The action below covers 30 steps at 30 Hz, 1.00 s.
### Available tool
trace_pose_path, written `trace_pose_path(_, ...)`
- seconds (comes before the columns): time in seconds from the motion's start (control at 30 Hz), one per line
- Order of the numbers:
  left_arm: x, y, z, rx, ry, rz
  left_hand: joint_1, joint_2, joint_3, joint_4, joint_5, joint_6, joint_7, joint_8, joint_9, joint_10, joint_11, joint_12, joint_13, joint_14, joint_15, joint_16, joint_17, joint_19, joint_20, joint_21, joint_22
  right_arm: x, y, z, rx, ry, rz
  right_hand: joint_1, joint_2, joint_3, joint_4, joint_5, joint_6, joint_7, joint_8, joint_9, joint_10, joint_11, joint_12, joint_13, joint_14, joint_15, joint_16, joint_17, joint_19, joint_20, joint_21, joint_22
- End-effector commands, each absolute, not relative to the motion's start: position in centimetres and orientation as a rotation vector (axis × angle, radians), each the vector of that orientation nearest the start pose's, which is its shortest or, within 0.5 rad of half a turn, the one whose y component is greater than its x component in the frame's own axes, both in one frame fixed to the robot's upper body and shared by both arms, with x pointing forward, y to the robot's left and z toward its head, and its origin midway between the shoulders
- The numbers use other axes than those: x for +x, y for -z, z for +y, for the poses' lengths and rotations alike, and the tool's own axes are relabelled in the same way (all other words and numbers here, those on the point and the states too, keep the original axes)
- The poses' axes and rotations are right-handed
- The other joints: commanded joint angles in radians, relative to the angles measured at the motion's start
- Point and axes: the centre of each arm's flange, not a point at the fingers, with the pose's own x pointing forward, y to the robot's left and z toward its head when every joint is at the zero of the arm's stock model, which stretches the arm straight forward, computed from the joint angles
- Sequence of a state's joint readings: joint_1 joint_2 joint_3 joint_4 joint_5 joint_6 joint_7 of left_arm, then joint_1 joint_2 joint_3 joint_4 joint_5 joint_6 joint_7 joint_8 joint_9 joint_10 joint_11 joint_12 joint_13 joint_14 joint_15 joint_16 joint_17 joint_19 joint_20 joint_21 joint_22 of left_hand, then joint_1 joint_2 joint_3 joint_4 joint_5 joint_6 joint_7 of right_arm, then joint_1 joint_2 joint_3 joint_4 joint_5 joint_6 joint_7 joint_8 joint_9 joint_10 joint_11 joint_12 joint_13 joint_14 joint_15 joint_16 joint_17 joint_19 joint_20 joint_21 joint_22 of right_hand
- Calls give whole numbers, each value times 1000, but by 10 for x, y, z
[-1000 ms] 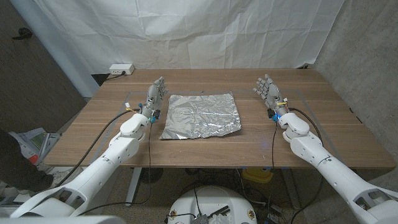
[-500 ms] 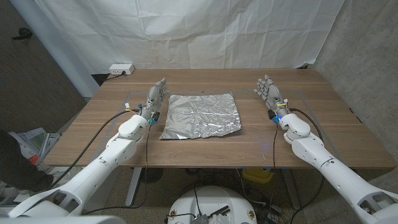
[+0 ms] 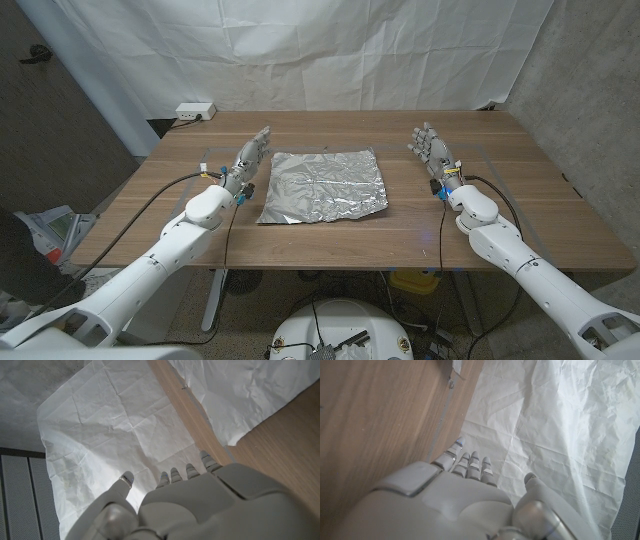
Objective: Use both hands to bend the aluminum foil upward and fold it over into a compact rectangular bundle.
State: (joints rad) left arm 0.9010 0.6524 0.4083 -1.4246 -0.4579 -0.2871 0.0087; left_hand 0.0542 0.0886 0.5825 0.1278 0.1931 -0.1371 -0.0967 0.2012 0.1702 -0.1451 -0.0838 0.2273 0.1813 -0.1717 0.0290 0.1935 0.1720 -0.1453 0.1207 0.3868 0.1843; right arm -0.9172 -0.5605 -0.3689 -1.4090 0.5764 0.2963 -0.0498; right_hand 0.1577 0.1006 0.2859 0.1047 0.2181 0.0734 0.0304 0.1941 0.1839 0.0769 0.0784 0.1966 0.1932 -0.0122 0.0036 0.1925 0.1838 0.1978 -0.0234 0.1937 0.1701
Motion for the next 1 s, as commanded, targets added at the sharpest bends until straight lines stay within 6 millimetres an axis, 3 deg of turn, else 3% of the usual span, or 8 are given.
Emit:
trace_pose_path(0.03,614,34,294,466,211,-630,13,19,4,-12,2,6,-4,-5,4,9,-1,1,3,8,-5,0,2,-3,-8,-5,3,622,37,-287,-109,-147,-636,13,2,6,-9,6,10,4,6,3,6,4,7,2,5,8,3,2,6,9,8,5)
trace_pose_path(0.13,611,33,293,516,215,-635,17,18,5,-17,2,12,-4,-5,4,12,0,0,3,7,-8,-2,1,-3,-23,-7,3,619,39,-287,-131,-138,-638,16,2,7,-12,6,10,4,6,3,8,5,8,2,6,7,3,1,6,9,8,5)
trace_pose_path(0.5,605,31,290,699,198,-651,23,18,7,-23,2,19,-7,-6,4,15,-4,-2,3,8,-10,-5,1,-7,-26,-12,3,602,42,-289,-265,-91,-647,25,0,10,-21,6,17,6,7,3,11,5,8,2,8,8,2,0,7,10,8,5)
trace_pose_path(0.63,603,30,287,750,202,-653,28,18,8,-29,2,32,-11,-4,5,35,-26,2,3,13,-26,-5,1,-4,-28,-14,3,595,46,-291,-300,-86,-645,30,-1,12,-27,6,20,7,7,3,14,5,9,2,12,9,3,-1,14,9,10,5)
trace_pose_path(0.7,601,30,286,770,205,-652,32,17,9,-33,2,44,-14,-3,4,50,-6,5,3,18,-29,-5,1,-1,-32,-16,3,592,48,-292,-324,-82,-640,34,-2,13,-31,6,23,10,8,3,16,5,9,2,15,8,3,-1,22,10,13,5)
trace_pose_path(1.0,597,29,284,868,210,-630,36,18,10,-37,2,54,-13,-2,5,54,3,3,3,23,-31,-5,1,-2,-35,-18,3,576,58,-293,-459,-60,-623,40,-7,14,-40,5,31,13,10,3,23,8,11,2,20,12,3,-1,23,11,12,6)
